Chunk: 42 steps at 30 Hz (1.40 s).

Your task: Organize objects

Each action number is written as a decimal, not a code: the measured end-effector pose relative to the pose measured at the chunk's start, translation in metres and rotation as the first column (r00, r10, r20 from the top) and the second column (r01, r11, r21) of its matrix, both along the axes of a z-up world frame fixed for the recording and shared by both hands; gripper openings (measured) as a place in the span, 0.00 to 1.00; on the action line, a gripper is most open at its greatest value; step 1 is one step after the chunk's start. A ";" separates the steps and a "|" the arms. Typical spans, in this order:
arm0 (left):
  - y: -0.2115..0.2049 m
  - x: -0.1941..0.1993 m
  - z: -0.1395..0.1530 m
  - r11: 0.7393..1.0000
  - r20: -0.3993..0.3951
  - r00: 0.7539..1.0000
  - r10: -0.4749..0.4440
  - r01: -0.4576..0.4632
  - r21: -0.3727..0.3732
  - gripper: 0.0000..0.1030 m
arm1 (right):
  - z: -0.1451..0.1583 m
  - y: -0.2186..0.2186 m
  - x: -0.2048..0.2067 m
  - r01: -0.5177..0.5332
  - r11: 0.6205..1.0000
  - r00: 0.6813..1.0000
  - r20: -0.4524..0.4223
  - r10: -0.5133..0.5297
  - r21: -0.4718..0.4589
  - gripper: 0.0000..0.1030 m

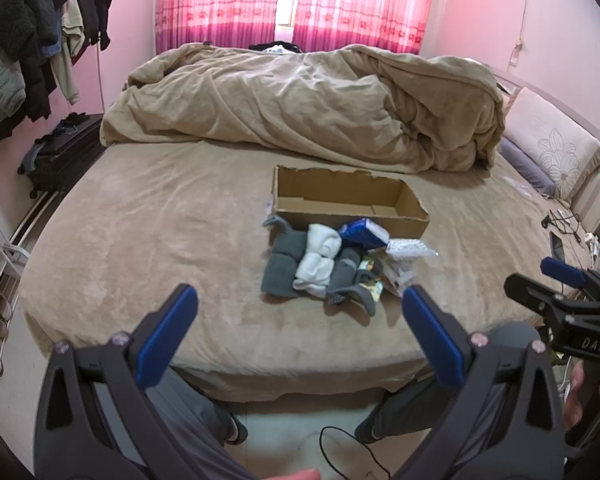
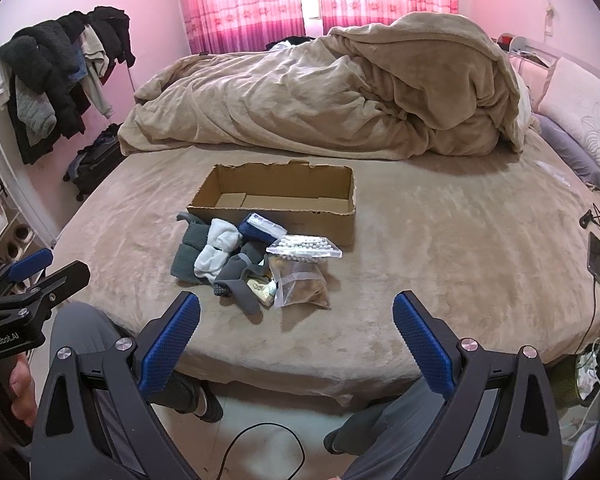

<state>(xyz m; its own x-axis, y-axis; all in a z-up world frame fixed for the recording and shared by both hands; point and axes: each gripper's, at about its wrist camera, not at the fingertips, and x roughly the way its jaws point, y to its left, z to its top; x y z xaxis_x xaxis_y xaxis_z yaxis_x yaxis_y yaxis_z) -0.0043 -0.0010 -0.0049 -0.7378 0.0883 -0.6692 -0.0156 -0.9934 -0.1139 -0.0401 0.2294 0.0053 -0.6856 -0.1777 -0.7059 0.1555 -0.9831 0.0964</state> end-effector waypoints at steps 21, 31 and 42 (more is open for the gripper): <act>0.000 0.001 0.001 1.000 0.000 1.000 -0.005 0.005 0.012 1.00 | 0.000 -0.004 0.000 -0.002 1.000 1.000 -0.004 0.002 0.004 0.96; -0.001 0.002 0.003 1.000 -0.002 1.000 -0.009 0.009 0.013 1.00 | -0.001 -0.003 -0.002 -0.002 1.000 1.000 0.003 0.002 0.003 0.96; -0.001 0.002 0.003 1.000 -0.003 1.000 -0.013 0.013 0.015 1.00 | -0.001 -0.003 -0.002 -0.001 1.000 1.000 0.004 0.001 0.003 0.96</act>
